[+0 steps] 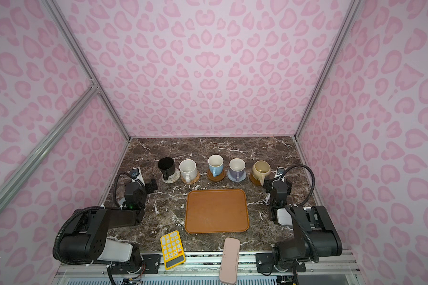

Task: Place cups on coasters
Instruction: Reset both arms

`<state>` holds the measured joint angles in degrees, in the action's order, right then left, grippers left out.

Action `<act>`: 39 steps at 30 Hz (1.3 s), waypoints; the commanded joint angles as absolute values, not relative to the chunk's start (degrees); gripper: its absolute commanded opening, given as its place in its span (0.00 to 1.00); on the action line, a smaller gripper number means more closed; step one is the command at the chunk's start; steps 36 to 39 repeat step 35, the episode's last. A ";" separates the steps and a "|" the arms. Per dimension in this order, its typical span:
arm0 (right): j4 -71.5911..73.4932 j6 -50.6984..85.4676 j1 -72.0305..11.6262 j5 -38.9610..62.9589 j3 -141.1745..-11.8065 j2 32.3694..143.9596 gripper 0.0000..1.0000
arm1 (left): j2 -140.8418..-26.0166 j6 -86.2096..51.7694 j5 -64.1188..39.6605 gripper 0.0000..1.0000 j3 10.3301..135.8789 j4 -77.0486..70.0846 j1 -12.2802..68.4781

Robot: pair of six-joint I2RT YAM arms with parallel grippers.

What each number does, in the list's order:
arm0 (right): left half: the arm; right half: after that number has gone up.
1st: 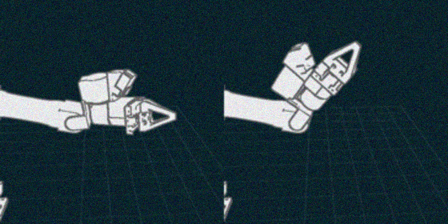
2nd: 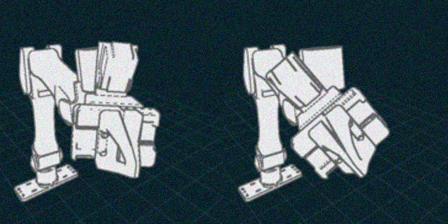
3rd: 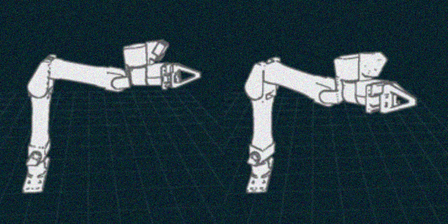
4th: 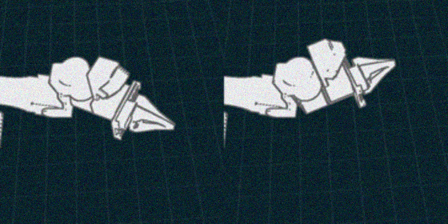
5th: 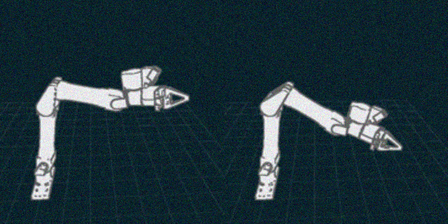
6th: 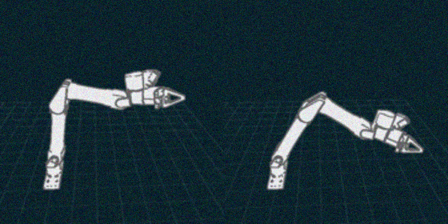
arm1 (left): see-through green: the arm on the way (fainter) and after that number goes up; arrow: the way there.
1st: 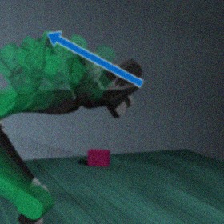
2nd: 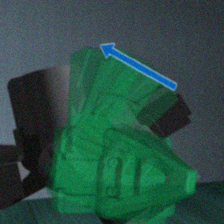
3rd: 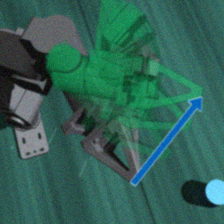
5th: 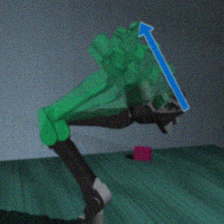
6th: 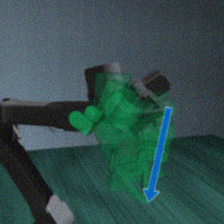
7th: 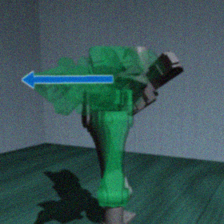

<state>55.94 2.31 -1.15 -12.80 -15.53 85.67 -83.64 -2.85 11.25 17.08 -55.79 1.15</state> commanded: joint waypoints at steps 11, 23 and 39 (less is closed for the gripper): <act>55.49 2.86 -0.79 -10.11 -19.05 87.63 0.98 | -84.29 -2.77 3.34 0.97 19.56 -54.40 -1.19; 55.70 2.75 -0.93 -10.28 -19.12 87.86 0.98 | -84.17 -2.72 3.35 0.97 19.45 -54.49 -1.15; 55.64 2.72 -0.96 -10.28 -19.14 87.89 0.98 | -84.30 -2.61 3.34 0.97 19.78 -53.93 -1.08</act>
